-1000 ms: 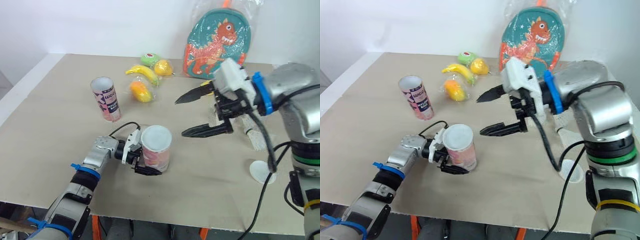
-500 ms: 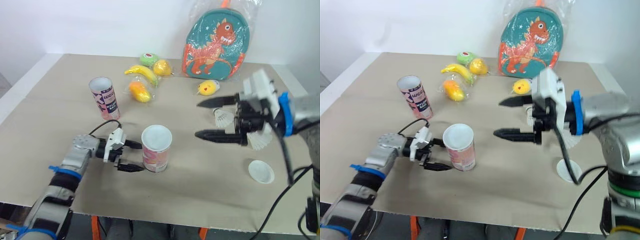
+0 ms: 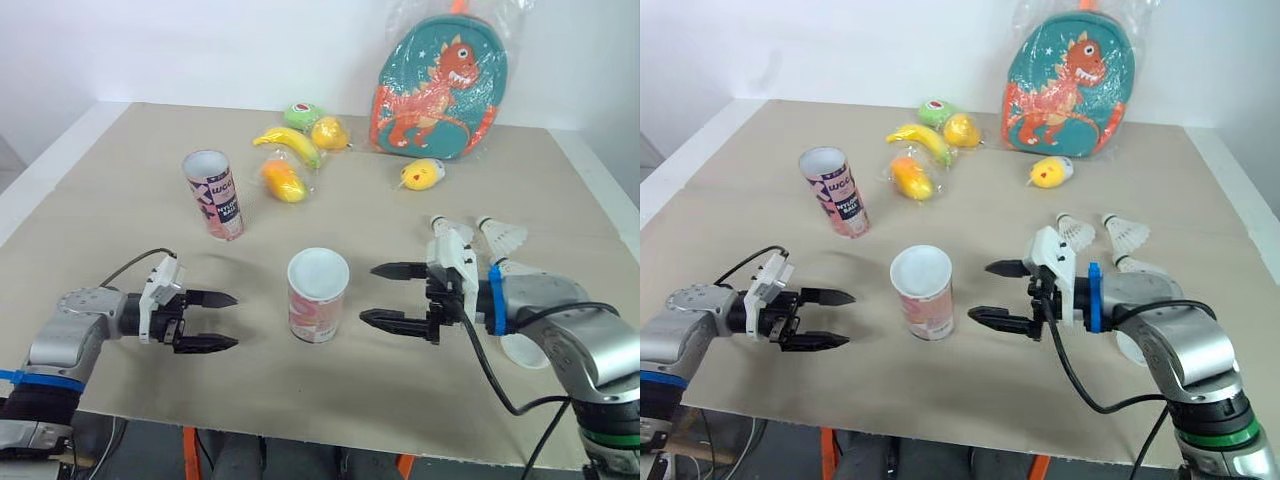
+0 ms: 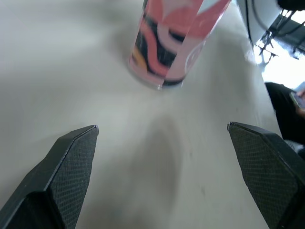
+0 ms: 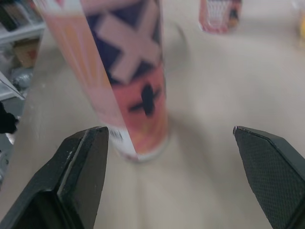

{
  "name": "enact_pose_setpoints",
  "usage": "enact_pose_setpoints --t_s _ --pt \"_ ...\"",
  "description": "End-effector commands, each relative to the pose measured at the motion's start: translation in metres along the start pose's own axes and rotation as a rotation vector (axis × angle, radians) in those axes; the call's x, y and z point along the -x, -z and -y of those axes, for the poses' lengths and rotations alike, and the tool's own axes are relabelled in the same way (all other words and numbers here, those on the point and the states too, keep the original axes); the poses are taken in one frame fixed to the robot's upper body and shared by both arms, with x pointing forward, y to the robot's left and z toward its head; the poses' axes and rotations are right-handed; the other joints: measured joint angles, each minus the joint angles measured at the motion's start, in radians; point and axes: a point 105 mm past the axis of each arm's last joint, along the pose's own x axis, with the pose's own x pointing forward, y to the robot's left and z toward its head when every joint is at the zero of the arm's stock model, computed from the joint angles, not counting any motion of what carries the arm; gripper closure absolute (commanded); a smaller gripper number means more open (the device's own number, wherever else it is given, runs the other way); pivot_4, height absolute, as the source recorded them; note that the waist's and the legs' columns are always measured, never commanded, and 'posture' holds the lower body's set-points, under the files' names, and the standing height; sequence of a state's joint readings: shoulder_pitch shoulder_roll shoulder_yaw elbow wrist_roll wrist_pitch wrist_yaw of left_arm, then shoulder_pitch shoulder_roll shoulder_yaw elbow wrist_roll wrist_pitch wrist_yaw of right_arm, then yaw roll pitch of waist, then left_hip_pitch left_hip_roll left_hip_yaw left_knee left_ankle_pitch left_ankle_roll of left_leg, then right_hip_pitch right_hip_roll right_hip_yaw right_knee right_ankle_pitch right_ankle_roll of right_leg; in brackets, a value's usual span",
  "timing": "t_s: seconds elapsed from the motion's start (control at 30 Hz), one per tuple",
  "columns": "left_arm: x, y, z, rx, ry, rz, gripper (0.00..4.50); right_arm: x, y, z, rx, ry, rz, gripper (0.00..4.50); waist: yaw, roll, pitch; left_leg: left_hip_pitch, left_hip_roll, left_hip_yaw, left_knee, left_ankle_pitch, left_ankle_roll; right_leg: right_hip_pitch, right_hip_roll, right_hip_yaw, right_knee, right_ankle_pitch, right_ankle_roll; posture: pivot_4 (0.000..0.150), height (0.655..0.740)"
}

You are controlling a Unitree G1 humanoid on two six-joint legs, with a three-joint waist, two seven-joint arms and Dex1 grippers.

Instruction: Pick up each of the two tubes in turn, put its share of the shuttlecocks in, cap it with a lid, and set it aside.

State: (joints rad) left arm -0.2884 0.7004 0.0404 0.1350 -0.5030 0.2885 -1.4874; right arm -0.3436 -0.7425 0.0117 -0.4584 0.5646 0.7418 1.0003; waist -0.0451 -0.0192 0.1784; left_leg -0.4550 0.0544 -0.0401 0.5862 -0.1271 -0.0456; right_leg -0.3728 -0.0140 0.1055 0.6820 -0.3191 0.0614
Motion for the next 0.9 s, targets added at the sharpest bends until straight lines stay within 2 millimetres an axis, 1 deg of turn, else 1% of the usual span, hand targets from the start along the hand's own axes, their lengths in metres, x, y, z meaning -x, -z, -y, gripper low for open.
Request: enact_pose_setpoints --t_s 0.03,0.27,0.33,0.43,0.77,0.9 --pt "0.001 -0.014 0.003 -0.096 -0.014 0.049 0.00 -0.007 -0.008 -0.005 0.040 -0.035 0.025 0.02 0.000 0.000 0.000 0.000 0.000 0.000 0.000 0.000 0.000 0.000 0.000 0.000 0.000 0.000 0.000 0.150 0.7400" --pt "0.003 -0.031 0.012 -0.171 -0.052 0.131 0.00 -0.014 -0.004 -0.005 0.038 -0.066 0.025 0.02 -0.001 -0.001 0.001 -0.001 0.000 0.000 0.000 0.000 0.000 -0.001 0.000 0.000 0.000 0.000 0.000 0.150 0.7400" --pt "0.001 -0.036 0.014 -0.189 -0.050 0.139 0.00 -0.018 -0.004 -0.004 0.040 -0.074 0.026 0.02 -0.001 -0.002 0.001 -0.001 0.000 -0.001 0.000 0.000 0.000 -0.001 0.001 0.000 0.000 0.000 0.000 0.150 0.7400" --pt "-0.005 -0.043 0.021 -0.220 -0.019 0.135 0.00 -0.025 -0.002 -0.006 0.046 -0.106 0.031 0.02 -0.001 -0.002 0.001 -0.001 0.000 -0.001 0.001 0.000 0.000 0.000 0.000 0.000 0.000 0.000 0.000 0.150 0.7400" --pt "-0.016 -0.051 0.024 -0.231 0.011 0.124 0.00 -0.045 0.002 -0.008 0.075 -0.175 0.025 0.02 -0.001 -0.002 0.001 -0.001 0.000 -0.001 0.001 0.000 0.000 0.000 0.001 0.000 0.000 0.000 0.000 0.150 0.7400" --pt "-0.021 -0.053 0.025 -0.236 0.023 0.120 0.00 -0.051 0.001 -0.008 0.083 -0.188 0.035 0.02 -0.001 -0.002 0.001 -0.001 0.000 -0.001 0.001 0.000 0.000 0.000 0.001 -0.001 0.000 0.000 0.000 0.150 0.7400"
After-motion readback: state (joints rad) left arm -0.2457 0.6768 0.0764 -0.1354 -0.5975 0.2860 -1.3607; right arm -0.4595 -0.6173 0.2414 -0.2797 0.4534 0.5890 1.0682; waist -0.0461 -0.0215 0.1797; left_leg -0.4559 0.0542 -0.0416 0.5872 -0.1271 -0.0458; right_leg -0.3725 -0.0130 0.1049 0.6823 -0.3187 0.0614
